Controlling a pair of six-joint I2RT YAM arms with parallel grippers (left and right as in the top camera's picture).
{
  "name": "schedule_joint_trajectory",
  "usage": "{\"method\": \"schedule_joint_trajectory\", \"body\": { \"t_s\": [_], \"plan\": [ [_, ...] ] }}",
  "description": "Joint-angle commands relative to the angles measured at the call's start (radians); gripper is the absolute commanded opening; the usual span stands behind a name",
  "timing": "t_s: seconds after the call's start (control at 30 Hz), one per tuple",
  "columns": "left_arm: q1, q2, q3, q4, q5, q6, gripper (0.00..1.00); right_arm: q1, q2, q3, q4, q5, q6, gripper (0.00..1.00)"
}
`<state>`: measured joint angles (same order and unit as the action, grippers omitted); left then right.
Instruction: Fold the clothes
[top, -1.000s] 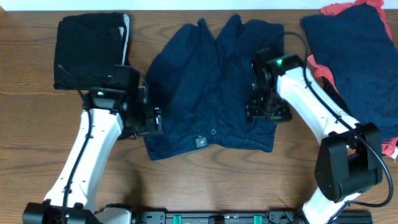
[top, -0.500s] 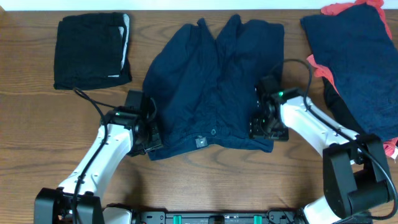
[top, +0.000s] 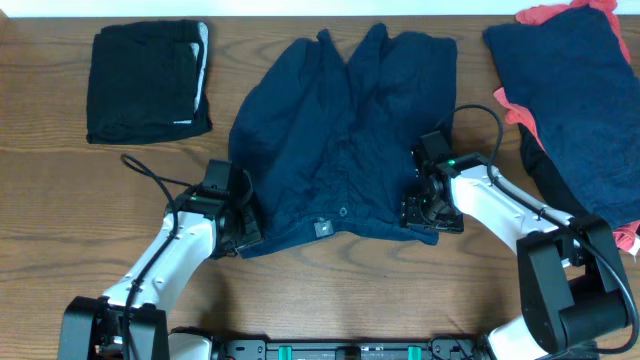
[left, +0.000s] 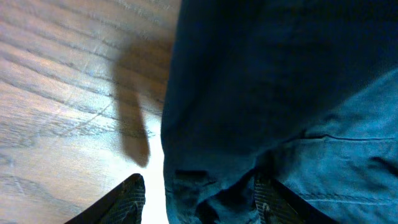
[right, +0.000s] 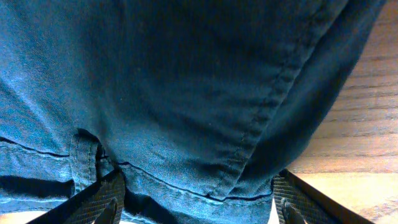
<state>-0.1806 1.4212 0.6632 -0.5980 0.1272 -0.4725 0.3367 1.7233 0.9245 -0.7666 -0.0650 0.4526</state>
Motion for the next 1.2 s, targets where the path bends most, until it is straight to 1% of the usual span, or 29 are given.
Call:
{"method": "schedule_joint_trajectory", "body": {
  "t_s": [0.0, 0.23, 0.37, 0.47, 0.53, 0.57, 0.6, 0.63, 0.67, 0.7, 0.83, 0.97, 1.07, 1.17],
  "plan": [
    [-0.002, 0.003, -0.023, 0.005, -0.012, -0.031, 0.59, -0.004, 0.005, -0.048, 0.03, -0.002, 0.026, 0.73],
    [-0.003, 0.003, -0.03, 0.033, -0.006, -0.045, 0.59, -0.004, 0.005, -0.075, 0.069, -0.002, 0.034, 0.73],
    [-0.026, 0.003, -0.046, 0.067, -0.005, -0.084, 0.59, -0.004, 0.005, -0.082, 0.071, -0.003, 0.042, 0.7],
    [-0.055, 0.003, -0.063, 0.1, -0.005, -0.087, 0.59, -0.003, 0.005, -0.082, 0.071, -0.003, 0.048, 0.69],
    [-0.075, 0.003, -0.072, 0.114, -0.005, -0.087, 0.57, -0.003, 0.005, -0.082, 0.07, -0.003, 0.049, 0.64],
    [-0.08, 0.003, -0.072, 0.114, -0.009, -0.087, 0.53, -0.004, 0.005, -0.082, 0.069, -0.003, 0.049, 0.6],
    [-0.084, 0.003, -0.072, 0.114, -0.012, -0.087, 0.45, -0.003, 0.005, -0.082, 0.068, -0.003, 0.048, 0.51],
    [-0.084, 0.003, -0.072, 0.114, -0.019, -0.087, 0.33, -0.004, 0.005, -0.082, 0.068, -0.006, 0.048, 0.38],
    [-0.084, 0.003, -0.072, 0.114, -0.03, -0.087, 0.22, -0.004, 0.005, -0.082, 0.068, -0.007, 0.049, 0.21],
    [-0.084, 0.003, -0.072, 0.114, -0.04, -0.086, 0.07, -0.004, 0.005, -0.082, 0.069, -0.007, 0.049, 0.01],
    [-0.084, -0.011, -0.037, 0.083, -0.043, -0.085, 0.06, -0.014, -0.008, -0.068, 0.066, -0.014, 0.048, 0.01],
    [-0.084, -0.073, 0.068, 0.017, -0.047, -0.028, 0.06, -0.067, -0.07, -0.018, 0.031, -0.018, 0.018, 0.01],
    [-0.084, -0.147, 0.174, -0.046, -0.113, -0.009, 0.06, -0.13, -0.156, 0.054, -0.002, -0.018, -0.028, 0.01],
    [-0.084, -0.221, 0.272, -0.065, -0.167, 0.032, 0.06, -0.198, -0.248, 0.151, -0.038, -0.018, -0.075, 0.01]
  ]
}}
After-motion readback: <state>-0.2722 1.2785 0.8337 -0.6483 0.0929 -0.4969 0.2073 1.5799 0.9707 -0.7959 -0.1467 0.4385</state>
